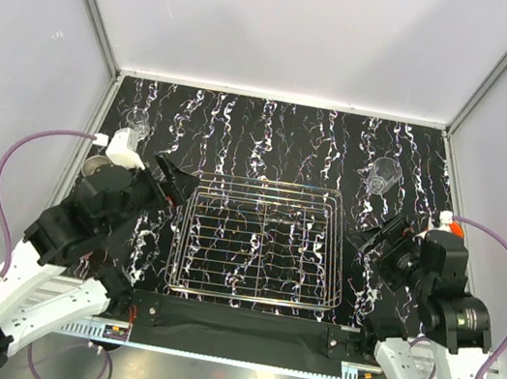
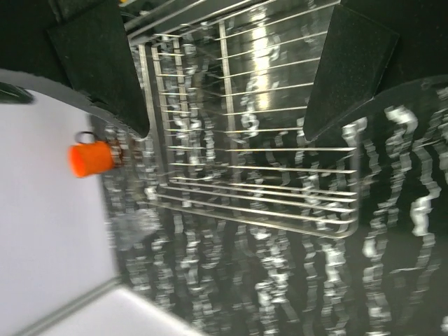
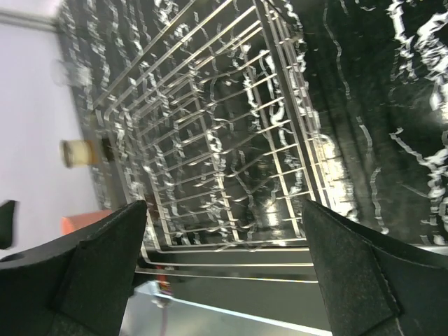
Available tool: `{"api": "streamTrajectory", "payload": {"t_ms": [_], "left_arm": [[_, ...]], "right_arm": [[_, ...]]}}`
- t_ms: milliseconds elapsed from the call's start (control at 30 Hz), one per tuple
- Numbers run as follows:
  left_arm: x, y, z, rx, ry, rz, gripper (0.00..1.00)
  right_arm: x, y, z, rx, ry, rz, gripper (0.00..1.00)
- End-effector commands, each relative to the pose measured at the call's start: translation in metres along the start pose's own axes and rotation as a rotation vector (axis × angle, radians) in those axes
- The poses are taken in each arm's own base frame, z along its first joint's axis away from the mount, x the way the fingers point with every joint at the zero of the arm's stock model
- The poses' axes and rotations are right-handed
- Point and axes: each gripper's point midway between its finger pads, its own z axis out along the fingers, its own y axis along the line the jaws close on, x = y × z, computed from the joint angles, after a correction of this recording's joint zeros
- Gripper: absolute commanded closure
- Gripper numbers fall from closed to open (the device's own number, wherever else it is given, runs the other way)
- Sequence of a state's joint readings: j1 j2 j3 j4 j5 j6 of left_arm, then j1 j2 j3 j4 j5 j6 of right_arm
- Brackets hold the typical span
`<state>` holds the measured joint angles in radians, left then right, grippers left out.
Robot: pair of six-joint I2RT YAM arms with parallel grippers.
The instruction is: Load the cups into the dish rack
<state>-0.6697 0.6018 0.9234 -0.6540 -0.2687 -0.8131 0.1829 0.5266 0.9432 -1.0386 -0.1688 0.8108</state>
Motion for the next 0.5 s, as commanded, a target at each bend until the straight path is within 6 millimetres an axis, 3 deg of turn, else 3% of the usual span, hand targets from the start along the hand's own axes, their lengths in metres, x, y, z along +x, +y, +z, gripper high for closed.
{"api": "streamTrajectory", "payload": {"t_ms": [0,67,100,333,367,433,467], "left_arm": [[-0.019,0.017,-0.008,-0.133,-0.037,0.078,0.01],[-0.033,0.015,-0.013,-0.168,-0.056,0.097,0.01],[-0.027,0.025,-0.009,-0.24,-0.009,0.145,0.01],[-0.054,0.049,0.007,-0.437,0.059,0.247,0.01],[-0.067,0.063,0.009,-0.485,0.039,0.212,0.01],[-0.074,0.07,0.023,-0.469,0.068,0.182,0.01],[-0.087,0.086,0.024,-0.52,0.047,0.14,0.01]], "right_arm": [[-0.003,-0.01,-0.004,0.062,0.022,-0.137,0.0],[-0.002,-0.009,0.002,0.063,0.055,-0.175,0.0],[0.0,-0.007,0.003,0.054,0.073,-0.186,0.0],[0.004,0.011,0.009,-0.037,0.141,-0.258,0.0],[0.003,0.013,0.009,-0.041,0.139,-0.262,0.0],[0.003,0.012,0.012,-0.029,0.158,-0.269,0.0],[0.002,0.013,0.011,-0.029,0.16,-0.276,0.0]]}}
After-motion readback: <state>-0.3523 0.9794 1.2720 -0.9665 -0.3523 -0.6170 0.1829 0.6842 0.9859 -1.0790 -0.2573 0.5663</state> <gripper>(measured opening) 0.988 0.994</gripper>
